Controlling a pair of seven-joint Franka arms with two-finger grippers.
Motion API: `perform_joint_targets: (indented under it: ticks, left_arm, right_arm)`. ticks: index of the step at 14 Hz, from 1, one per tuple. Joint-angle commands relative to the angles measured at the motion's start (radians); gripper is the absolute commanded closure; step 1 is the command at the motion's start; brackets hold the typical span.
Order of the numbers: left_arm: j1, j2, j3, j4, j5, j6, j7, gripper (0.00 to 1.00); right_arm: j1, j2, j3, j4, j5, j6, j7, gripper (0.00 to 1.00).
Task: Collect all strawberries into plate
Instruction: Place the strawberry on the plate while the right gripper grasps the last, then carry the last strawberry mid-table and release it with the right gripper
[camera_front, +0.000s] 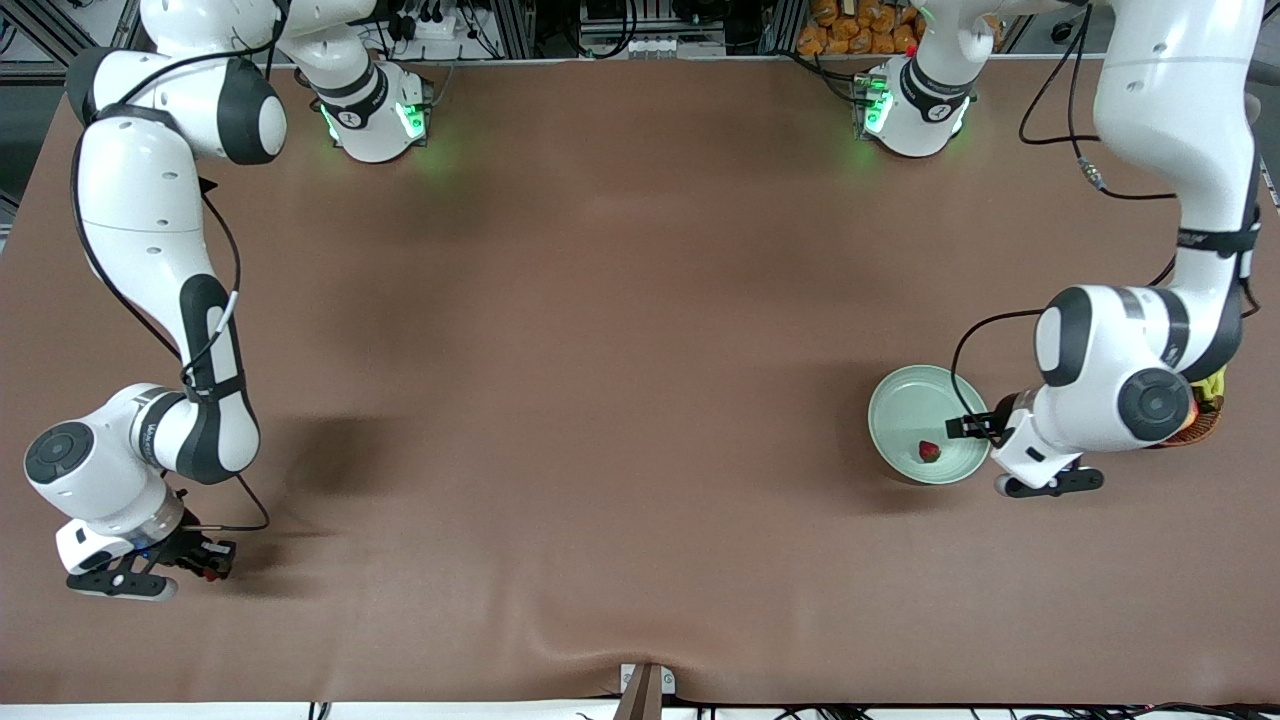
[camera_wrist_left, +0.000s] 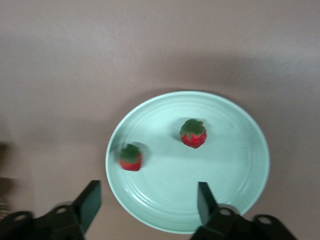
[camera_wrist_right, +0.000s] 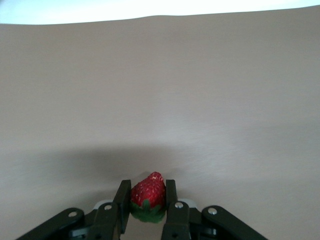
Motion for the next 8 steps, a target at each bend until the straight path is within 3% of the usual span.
perform_joint_targets:
  ticks: [1, 8]
  left_arm:
    - [-0.028, -0.078, -0.005, -0.006, 0.007, -0.015, -0.028, 0.0]
    - [-0.06, -0.153, -0.081, 0.054, 0.014, -0.109, -0.219, 0.0]
  right_arm:
    - [0.036, -0.08, 0.006, -0.018, 0.011, -0.134, -0.019, 1.0]
    - [0.218, -0.173, 0.008, -0.018, 0.012, -0.379, -0.014, 1.0]
